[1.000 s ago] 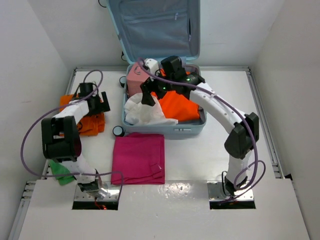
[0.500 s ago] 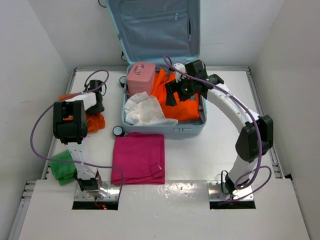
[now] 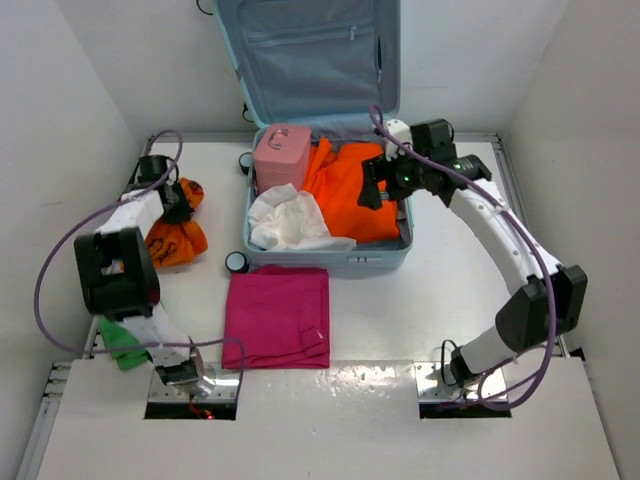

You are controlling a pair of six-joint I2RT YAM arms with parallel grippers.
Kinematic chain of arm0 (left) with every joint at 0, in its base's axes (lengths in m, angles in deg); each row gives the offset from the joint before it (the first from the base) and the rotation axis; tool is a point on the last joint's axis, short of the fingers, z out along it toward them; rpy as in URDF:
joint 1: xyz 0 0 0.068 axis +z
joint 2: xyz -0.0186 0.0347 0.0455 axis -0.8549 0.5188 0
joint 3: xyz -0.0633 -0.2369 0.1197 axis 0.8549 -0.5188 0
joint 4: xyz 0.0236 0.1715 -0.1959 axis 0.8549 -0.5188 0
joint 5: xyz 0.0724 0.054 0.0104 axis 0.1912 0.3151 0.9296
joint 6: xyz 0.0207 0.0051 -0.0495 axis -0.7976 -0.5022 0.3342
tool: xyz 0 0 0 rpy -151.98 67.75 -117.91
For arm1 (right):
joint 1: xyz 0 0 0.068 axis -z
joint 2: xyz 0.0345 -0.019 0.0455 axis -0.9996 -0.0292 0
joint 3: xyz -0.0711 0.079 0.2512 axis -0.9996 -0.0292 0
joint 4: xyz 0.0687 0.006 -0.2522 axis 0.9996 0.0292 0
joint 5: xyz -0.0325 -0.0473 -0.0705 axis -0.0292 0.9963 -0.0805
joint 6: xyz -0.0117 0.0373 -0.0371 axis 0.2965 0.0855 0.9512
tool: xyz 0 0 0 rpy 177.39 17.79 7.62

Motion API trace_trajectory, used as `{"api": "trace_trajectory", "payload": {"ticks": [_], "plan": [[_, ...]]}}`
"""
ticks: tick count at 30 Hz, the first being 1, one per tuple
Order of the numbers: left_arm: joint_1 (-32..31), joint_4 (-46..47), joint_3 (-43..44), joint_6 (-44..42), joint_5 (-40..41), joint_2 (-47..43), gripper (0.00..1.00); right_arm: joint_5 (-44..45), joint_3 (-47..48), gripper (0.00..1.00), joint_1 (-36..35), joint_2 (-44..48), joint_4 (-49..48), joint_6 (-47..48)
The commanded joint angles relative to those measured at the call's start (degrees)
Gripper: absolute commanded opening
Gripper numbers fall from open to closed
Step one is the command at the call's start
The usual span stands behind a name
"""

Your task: Pack the luggage

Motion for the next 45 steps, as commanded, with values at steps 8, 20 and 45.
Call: {"api": "trace_trajectory", "payload": {"ticks": [8,20,45], "plan": [[-10.5,1.3,4.0,-1.6,-15.0,-29.2,0.00,-5.2,-8.2,0.85,9.0,8.3,0.9,-3.1],[-22.6,-1.9,10.5,-11.4,-38.8,-28.1,0.00,-12.7,-8.8,0.99,2.9,20.4,-16.6,20.0],[-40.2,-11.4,12.5,-20.0,-44.3,-26.4,0.00,-3.2,-25.9,0.99,-23.8,28.5,-29.3,66.4]]}}
